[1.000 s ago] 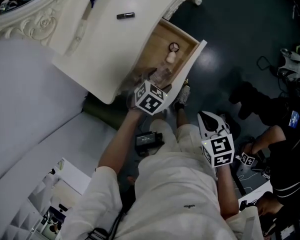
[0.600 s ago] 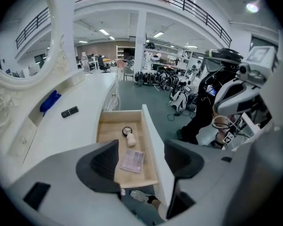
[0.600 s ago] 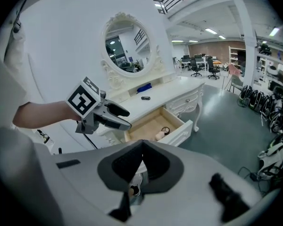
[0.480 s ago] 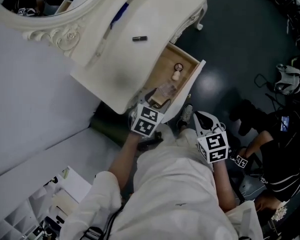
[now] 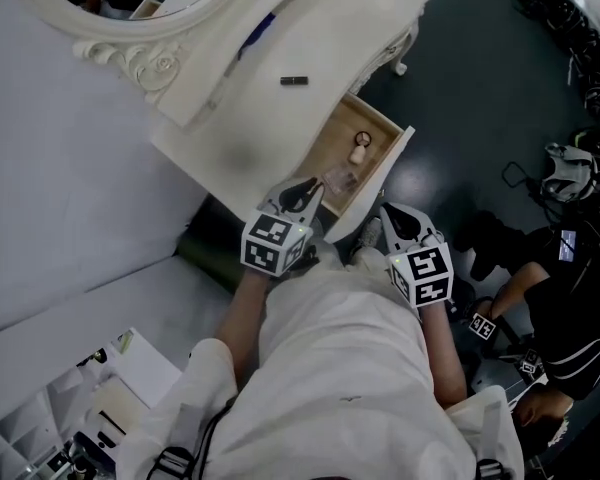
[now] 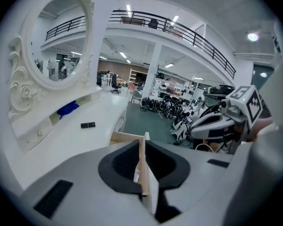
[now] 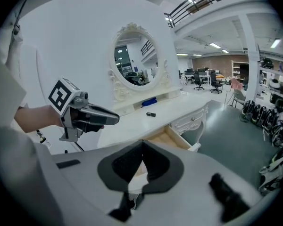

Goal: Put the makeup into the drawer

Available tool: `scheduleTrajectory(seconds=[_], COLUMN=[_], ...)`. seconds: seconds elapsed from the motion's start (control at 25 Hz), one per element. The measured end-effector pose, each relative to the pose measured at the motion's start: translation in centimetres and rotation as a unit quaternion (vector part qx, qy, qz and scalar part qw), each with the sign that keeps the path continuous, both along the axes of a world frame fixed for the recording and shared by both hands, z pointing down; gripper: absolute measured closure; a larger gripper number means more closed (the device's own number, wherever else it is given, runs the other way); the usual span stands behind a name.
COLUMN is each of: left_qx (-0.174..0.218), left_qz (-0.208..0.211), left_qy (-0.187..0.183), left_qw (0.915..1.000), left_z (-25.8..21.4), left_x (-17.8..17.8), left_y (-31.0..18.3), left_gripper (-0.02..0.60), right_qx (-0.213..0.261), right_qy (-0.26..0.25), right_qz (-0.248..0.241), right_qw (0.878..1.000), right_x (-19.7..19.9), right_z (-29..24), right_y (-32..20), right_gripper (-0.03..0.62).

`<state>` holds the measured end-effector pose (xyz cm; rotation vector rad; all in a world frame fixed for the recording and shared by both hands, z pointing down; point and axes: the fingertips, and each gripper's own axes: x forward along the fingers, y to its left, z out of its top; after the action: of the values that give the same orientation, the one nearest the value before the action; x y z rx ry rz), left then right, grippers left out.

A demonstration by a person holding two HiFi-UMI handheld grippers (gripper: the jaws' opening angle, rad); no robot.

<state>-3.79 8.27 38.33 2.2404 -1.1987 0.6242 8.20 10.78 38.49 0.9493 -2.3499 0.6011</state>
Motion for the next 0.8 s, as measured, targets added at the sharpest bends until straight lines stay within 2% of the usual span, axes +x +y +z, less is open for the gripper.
scheduleTrajectory(seconds=[0.24,0.36,0.8], left_qx=[0.017,0.019,0.026], left_qz=[-0.008,-0.011,-0.004], left_qy=[0.031,0.047,0.059], left_qw=[0.9994,0.9987,0.9979], left_z=[-1.8,-2.1,-1.8], left_x=[-2.3,-3.4,-5.3], left_y=[0.2,0.3,-0.3], left_gripper=[0.571,0.571,0.571], right_qx=[0.008,0.011,0.012], right_qy=[-0.003,-0.004,0.005], right_qz=[-0.006,-0.006,0.005], right_qw=[1.0,1.0,1.0], right_x=[-2.2,-3.2,-4.7], right_z=[-0.4,-0.6,-0.3], right_y=[0.1,-0.1,-0.5], right_gripper=[0.582,0.58,0.58])
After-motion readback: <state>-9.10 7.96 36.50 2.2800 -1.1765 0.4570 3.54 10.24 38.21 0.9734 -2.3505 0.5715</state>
